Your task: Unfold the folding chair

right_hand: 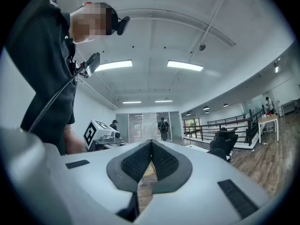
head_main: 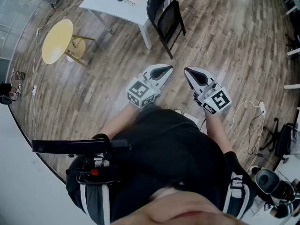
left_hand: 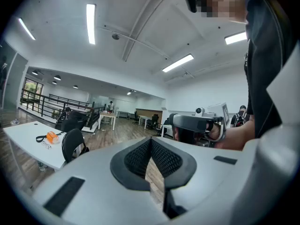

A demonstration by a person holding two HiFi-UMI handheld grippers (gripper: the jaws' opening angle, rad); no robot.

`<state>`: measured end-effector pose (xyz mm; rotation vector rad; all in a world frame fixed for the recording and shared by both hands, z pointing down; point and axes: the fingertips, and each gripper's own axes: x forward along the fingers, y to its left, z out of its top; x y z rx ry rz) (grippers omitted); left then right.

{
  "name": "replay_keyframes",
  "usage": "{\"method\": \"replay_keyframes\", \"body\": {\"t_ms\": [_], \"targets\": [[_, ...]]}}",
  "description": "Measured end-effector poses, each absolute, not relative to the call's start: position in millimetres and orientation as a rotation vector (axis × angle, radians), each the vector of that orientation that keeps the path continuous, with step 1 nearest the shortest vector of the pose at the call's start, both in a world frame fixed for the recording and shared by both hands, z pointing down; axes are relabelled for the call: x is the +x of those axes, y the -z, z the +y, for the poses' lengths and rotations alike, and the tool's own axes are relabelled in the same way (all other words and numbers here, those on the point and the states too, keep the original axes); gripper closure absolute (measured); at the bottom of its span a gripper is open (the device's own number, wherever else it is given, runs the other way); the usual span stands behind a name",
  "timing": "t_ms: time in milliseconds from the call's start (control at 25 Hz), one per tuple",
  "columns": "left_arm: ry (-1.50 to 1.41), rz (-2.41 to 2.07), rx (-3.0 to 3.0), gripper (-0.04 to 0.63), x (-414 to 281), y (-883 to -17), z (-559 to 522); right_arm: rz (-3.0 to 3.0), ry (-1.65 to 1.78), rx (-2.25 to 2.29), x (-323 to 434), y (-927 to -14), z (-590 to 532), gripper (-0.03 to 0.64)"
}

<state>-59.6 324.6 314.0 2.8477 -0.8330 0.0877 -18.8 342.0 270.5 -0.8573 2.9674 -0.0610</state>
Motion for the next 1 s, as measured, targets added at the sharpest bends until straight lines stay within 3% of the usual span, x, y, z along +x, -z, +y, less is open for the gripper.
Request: {"method": "replay_keyframes", "body": {"t_ms": [1000], "targets": [[-0.09, -0.873, 2.801, 0.591, -76.2, -319.0, 315.9, 2.984, 0.21, -0.788, -28.0, -292.4, 326.4, 0.609]]}}
